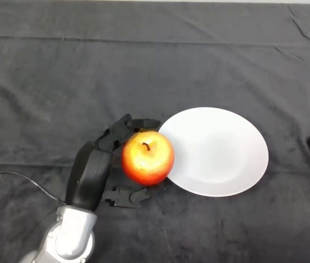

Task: Move the apple to the plate

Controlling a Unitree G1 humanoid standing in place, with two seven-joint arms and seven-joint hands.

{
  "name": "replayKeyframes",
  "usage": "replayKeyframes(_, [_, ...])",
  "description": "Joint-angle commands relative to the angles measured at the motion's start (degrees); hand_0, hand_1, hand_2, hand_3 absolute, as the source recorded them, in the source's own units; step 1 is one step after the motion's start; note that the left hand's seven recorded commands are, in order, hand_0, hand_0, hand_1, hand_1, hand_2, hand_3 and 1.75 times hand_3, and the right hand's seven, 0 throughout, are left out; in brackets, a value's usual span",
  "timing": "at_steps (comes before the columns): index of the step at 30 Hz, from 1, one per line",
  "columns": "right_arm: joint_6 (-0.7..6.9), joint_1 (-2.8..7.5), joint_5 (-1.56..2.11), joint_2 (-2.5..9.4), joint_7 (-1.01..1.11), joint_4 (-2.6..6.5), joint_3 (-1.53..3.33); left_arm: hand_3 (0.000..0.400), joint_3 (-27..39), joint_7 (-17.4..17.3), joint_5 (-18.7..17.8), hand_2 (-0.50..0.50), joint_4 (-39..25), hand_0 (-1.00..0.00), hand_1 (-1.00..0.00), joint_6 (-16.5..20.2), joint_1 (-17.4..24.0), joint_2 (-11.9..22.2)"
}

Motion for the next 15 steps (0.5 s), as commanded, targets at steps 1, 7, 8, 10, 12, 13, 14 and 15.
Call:
replayKeyframes(1, [0.33, -0.34, -0.2, -1.13, -0.72, -1.4, 0.16, 0.4, -1.3, 1.1, 0.5, 0.0, 2.1, -1.0, -1.0, 0.8, -3.3, -0.7])
replayKeyframes(7, [0.34, -0.35, -0.18, -1.15, -0.71, -1.37, 0.16, 0.4, -4.6, 2.0, 0.1, 0.0, 5.0, -1.0, -1.0, 1.5, -6.5, -2.1])
replayKeyframes(8, [0.34, -0.36, -0.18, -1.15, -0.71, -1.36, 0.16, 0.4, -5.3, 2.2, 0.0, 0.0, 5.5, -1.0, -1.0, 1.6, -7.0, -2.3])
replayKeyframes(10, [0.35, -0.36, -0.17, -1.16, -0.7, -1.34, 0.16, 0.4, -6.6, 2.6, -0.3, 0.0, 6.6, -1.0, -1.0, 1.7, -8.0, -2.8])
replayKeyframes(12, [0.35, -0.37, -0.17, -1.17, -0.69, -1.32, 0.16, 0.4, -7.9, 3.0, -0.6, 0.0, 7.9, -1.0, -1.0, 1.7, -9.0, -3.3])
replayKeyframes(13, [0.35, -0.38, -0.16, -1.18, -0.69, -1.3, 0.16, 0.4, -8.7, 3.3, -0.7, 0.0, 8.6, -1.0, -1.0, 1.7, -9.6, -3.5])
replayKeyframes(14, [0.35, -0.38, -0.16, -1.18, -0.68, -1.29, 0.16, 0.4, -9.4, 3.6, -0.9, 0.0, 9.2, -1.0, -1.0, 1.7, -10.1, -3.8])
replayKeyframes(15, [0.36, -0.39, -0.16, -1.19, -0.67, -1.27, 0.16, 0.4, -10.2, 3.8, -1.1, 0.0, 9.8, -1.0, -1.0, 1.6, -10.6, -4.0])
